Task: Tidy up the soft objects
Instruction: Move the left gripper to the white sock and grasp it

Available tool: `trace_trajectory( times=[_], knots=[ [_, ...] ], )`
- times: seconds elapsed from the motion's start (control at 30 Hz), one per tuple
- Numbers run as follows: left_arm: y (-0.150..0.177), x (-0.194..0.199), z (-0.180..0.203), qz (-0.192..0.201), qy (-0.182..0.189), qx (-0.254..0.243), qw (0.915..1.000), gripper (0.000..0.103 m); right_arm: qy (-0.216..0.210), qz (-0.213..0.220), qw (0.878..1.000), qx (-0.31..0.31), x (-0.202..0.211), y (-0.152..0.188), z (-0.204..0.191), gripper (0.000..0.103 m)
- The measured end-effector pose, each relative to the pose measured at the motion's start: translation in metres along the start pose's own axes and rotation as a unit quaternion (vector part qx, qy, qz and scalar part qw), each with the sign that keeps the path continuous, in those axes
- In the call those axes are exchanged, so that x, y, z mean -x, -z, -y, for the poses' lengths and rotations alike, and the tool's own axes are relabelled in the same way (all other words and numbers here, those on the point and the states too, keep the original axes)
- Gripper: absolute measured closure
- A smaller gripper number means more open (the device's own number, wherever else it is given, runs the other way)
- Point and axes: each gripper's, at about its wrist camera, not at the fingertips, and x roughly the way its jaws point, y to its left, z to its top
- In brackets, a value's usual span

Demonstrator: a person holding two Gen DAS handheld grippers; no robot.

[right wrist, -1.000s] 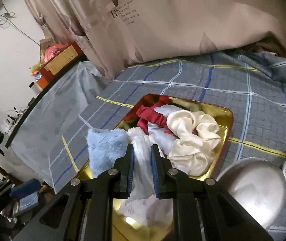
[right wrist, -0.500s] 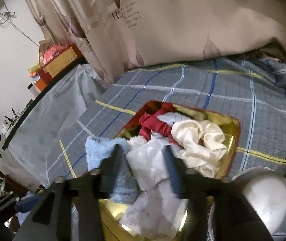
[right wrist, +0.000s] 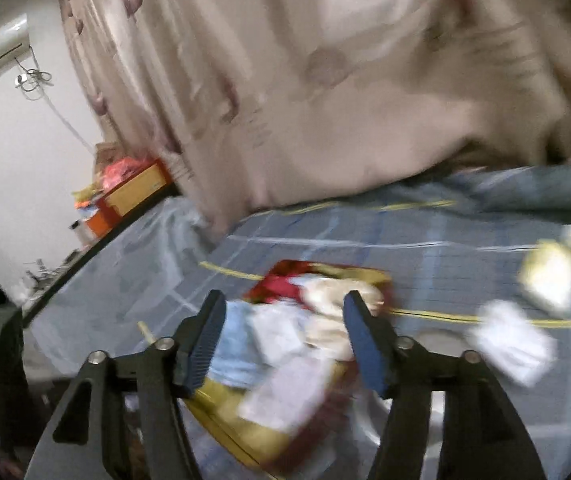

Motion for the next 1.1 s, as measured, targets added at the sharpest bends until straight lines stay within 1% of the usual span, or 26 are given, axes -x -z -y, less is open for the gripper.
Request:
trace_trajectory(
  times=[0.07,0.13,0.17,0.2,0.27,0.3,0.33,0.4,0.43,0.47,0.5,0.53,0.6,0.67,0.77,0.8,0.93,1.07,1.1],
  knots=[
    [-0.001,0.001,0.008,0.000,0.016,-0.011,0.9998,0.060,0.032,0.017,0.999,0.001,0.032,0.011,0.017,0.036],
    [-0.004,0.001,0.019,-0.002,0.032,-0.028,0.9991,0.060,0.079,0.021,0.997,-0.004,0.065,0.027,0.045,0.036],
    [-0.007,0.000,0.026,-0.002,0.037,-0.039,0.9985,0.060,0.111,0.020,0.994,-0.008,0.083,0.036,0.063,0.035],
    [-0.011,-0.001,0.034,-0.004,0.048,-0.049,0.9976,0.060,0.134,0.017,0.991,-0.009,0.095,0.042,0.077,0.035],
    [-0.019,-0.004,0.048,-0.012,0.080,-0.059,0.9949,0.060,0.198,0.006,0.980,-0.004,0.118,0.055,0.105,0.035],
    [-0.024,-0.006,0.056,-0.017,0.096,-0.068,0.9929,0.060,0.228,-0.003,0.974,-0.003,0.128,0.060,0.120,0.035],
    [-0.031,-0.009,0.066,-0.016,0.110,-0.078,0.9908,0.060,0.251,-0.009,0.968,-0.005,0.138,0.065,0.136,0.035],
    [-0.046,-0.017,0.082,-0.031,0.145,-0.094,0.9844,0.058,0.292,-0.015,0.956,-0.007,0.156,0.075,0.164,0.035],
    [-0.056,-0.023,0.092,-0.043,0.170,-0.098,0.9797,0.057,0.303,-0.017,0.953,-0.010,0.162,0.079,0.175,0.035],
    [-0.065,-0.030,0.099,-0.052,0.187,-0.099,0.9760,0.057,0.312,-0.018,0.950,-0.020,0.169,0.083,0.188,0.035],
    [-0.079,-0.040,0.109,-0.069,0.207,-0.101,0.9707,0.057,0.315,-0.016,0.949,-0.029,0.173,0.085,0.195,0.035],
    [-0.089,-0.048,0.116,-0.080,0.216,-0.101,0.9678,0.057,0.317,-0.013,0.948,-0.040,0.177,0.089,0.203,0.035],
    [-0.115,-0.072,0.133,-0.108,0.244,-0.102,0.9584,0.056,0.303,-0.002,0.951,-0.061,0.185,0.092,0.214,0.033],
    [-0.135,-0.097,0.141,-0.138,0.264,-0.087,0.9507,0.056,0.297,0.005,0.953,-0.053,0.184,0.093,0.211,0.033],
    [-0.165,-0.142,0.156,-0.188,0.293,-0.061,0.9355,0.055,0.284,-0.004,0.958,-0.026,0.176,0.094,0.204,0.033],
    [-0.171,-0.156,0.160,-0.199,0.293,-0.050,0.9338,0.055,0.280,-0.002,0.960,-0.021,0.177,0.095,0.199,0.033],
    [-0.180,-0.202,0.167,-0.245,0.303,-0.015,0.9207,0.055,0.258,0.007,0.966,-0.022,0.179,0.095,0.197,0.033],
    [-0.173,-0.242,0.163,-0.293,0.303,0.030,0.9064,0.055,0.244,0.013,0.969,-0.032,0.181,0.095,0.200,0.033],
    [-0.172,-0.246,0.162,-0.296,0.301,0.029,0.9061,0.055,0.241,0.012,0.970,-0.031,0.181,0.095,0.200,0.033]
  ],
)
